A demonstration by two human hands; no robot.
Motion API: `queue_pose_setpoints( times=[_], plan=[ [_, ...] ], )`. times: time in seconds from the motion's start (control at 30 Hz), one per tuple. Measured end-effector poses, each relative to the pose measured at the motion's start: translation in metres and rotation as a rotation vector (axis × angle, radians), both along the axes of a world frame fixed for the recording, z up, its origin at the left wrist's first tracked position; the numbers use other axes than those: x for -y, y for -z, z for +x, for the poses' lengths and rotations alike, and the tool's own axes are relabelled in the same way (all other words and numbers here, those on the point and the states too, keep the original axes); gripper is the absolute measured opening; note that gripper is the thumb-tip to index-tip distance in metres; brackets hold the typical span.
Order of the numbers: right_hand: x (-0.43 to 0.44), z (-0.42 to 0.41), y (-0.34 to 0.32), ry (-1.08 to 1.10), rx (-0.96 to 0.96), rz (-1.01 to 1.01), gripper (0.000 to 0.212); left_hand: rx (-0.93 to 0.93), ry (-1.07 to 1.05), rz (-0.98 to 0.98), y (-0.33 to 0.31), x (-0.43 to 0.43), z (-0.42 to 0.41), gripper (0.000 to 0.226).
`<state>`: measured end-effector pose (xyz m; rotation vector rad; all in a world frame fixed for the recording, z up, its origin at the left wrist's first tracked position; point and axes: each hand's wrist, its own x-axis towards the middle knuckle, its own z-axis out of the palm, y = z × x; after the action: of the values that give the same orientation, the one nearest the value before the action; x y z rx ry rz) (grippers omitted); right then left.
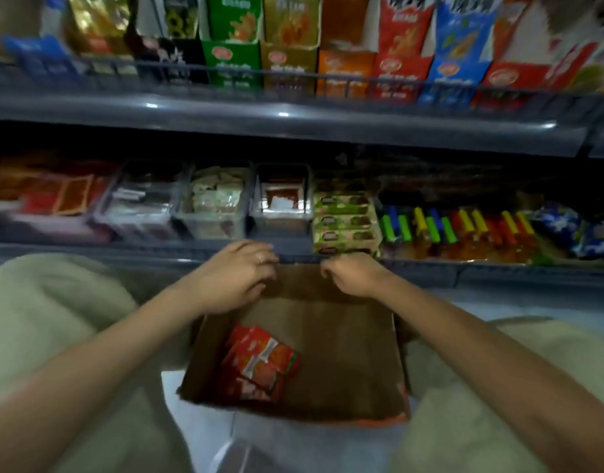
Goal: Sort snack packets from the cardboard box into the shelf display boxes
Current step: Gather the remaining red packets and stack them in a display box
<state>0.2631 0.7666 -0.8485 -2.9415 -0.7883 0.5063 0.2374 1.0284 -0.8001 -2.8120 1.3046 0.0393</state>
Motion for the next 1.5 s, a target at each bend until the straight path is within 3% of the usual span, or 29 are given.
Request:
queue_pose_setpoints(
  times=[0.07,0.13,0.3,0.37,0.53,0.7,0.77,0.87,0.97,1.1,1.2,1.27,1.37,1.5],
  plan=[
    [-0.014,-0.011,0.028,0.011,-0.118,-0.028,0.023,-0.053,-0.074,0.011,0.005,-0.013,0.002,0.036],
    [-0.031,-0.022,0.062,0.066,-0.259,-0.033,0.026,-0.101,-0.107,0.027,0.020,-0.029,-0.001,0.024],
    [-0.068,-0.056,0.149,0.176,-0.767,0.027,0.031,-0.192,-0.154,0.027,0.049,-0.076,-0.017,0.019],
    [-0.080,-0.070,0.171,0.213,-0.856,0.110,0.037,-0.203,-0.154,0.011,0.053,-0.089,-0.023,0.028],
    [-0.110,-0.085,0.213,0.642,-0.634,0.193,0.047,-0.195,-0.139,-0.058,0.050,-0.095,-0.026,0.033],
    [-0.134,-0.087,0.234,0.730,-0.488,0.038,0.051,-0.183,-0.146,-0.117,0.045,-0.098,-0.022,0.040],
    [-0.134,-0.080,0.237,0.761,-0.536,0.085,0.034,-0.239,-0.188,-0.144,0.047,-0.098,-0.023,0.042],
    [-0.128,-0.065,0.222,0.828,-0.620,0.311,0.007,-0.495,-0.296,-0.317,0.051,-0.096,-0.029,0.040],
    [-0.111,-0.044,0.199,0.857,-0.717,0.455,0.030,-0.731,-0.371,-0.447,0.058,-0.099,-0.039,0.036],
    [-0.101,-0.032,0.159,0.710,-1.246,0.751,0.062,-0.971,-0.482,-0.460,0.070,-0.108,-0.053,0.036],
    [-0.116,-0.031,0.138,0.548,-1.428,0.884,0.087,-1.174,-0.528,-0.514,0.070,-0.108,-0.058,0.043],
    [-0.135,-0.034,0.130,0.482,-1.410,0.864,0.075,-1.249,-0.534,-0.575,0.065,-0.105,-0.061,0.046],
    [-0.164,-0.042,0.115,0.397,-1.371,0.927,0.040,-1.268,-0.588,-0.691,0.060,-0.101,-0.064,0.043],
    [-0.176,-0.051,0.098,0.400,-1.382,1.007,0.024,-1.056,-0.759,-0.802,0.060,-0.101,-0.065,0.027]
  ],
)
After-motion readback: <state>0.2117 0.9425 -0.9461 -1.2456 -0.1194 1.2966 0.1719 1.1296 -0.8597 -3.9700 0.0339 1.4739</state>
